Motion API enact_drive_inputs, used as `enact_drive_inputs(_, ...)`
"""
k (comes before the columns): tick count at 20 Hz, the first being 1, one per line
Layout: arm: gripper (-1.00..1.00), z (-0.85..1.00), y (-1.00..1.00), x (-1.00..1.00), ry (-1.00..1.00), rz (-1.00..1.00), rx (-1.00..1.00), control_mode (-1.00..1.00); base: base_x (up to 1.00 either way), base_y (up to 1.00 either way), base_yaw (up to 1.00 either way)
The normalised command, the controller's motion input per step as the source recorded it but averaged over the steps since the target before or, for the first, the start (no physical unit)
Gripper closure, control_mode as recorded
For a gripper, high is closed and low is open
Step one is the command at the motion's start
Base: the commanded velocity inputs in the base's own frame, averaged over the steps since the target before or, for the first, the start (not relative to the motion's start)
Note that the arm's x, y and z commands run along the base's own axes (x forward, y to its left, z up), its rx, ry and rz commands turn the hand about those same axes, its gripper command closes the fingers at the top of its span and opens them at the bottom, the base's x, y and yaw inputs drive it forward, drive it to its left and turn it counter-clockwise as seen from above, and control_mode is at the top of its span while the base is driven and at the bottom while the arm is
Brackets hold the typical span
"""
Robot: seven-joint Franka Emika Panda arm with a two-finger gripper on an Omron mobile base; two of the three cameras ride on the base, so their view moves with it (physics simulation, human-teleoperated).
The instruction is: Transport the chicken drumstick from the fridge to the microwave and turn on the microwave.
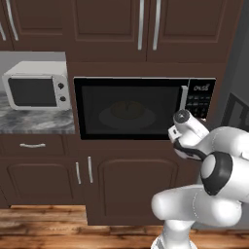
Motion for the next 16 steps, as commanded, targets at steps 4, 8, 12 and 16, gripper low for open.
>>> enact_drive_inputs(4,1.00,-0.32,-0.10,0.00,-0.08,0.11,0.00,-1.00,0.00,0.00,0.00)
enact_drive_inputs(8,1.00,-0.17,-0.13,0.05,-0.08,0.07,0.00,-1.00,0.00,0.00,0.00)
enact_drive_inputs(12,1.00,-0.03,-0.07,0.33,-0.05,0.01,0.00,-1.00,0.00,0.00,0.00)
enact_drive_inputs(16,1.00,-0.19,-0.03,0.30,-0.02,0.00,0.00,-1.00,0.00,0.00,0.00)
